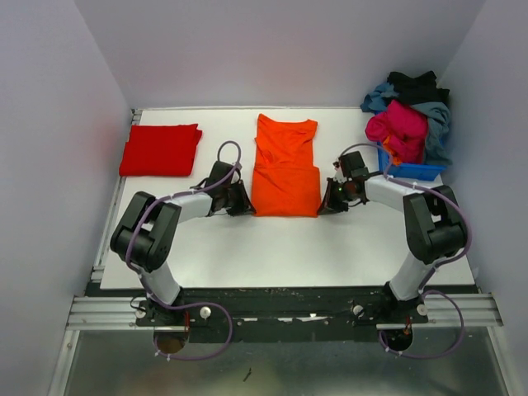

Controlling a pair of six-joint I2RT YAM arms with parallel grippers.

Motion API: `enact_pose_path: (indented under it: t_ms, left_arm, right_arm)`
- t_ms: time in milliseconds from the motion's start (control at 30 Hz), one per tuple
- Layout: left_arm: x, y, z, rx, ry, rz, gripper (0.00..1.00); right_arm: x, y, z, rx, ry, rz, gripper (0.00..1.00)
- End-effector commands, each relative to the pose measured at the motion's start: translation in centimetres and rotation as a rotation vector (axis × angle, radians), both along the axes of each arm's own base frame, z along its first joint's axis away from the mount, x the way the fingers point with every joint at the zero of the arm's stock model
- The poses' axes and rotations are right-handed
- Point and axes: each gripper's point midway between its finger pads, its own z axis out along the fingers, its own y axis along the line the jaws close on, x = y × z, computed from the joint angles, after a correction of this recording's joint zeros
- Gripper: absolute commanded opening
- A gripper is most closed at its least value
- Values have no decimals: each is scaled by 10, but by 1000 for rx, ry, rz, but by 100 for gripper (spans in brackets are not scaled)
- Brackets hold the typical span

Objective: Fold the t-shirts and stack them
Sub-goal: Grab one side of the 2/3 rectangular tshirt with both arms, then fold the long partially folded tshirt into a neat square

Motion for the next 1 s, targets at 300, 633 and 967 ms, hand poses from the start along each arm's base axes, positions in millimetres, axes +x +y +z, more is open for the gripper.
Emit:
enact_pose_path:
  t_ms: [300,633,967]
  left_arm:
    - [-31,14,37,49,-46,-55,0]
    - [-81,23,75,18,-54,-60,0]
    - [-80,28,127,27,-125,-41,0]
  right_arm:
    - [-36,-13,34,-15,-40,26,1]
    - [-96,-21,71,58,-67,29,1]
    - [-84,-26,125,41,-186,9,1]
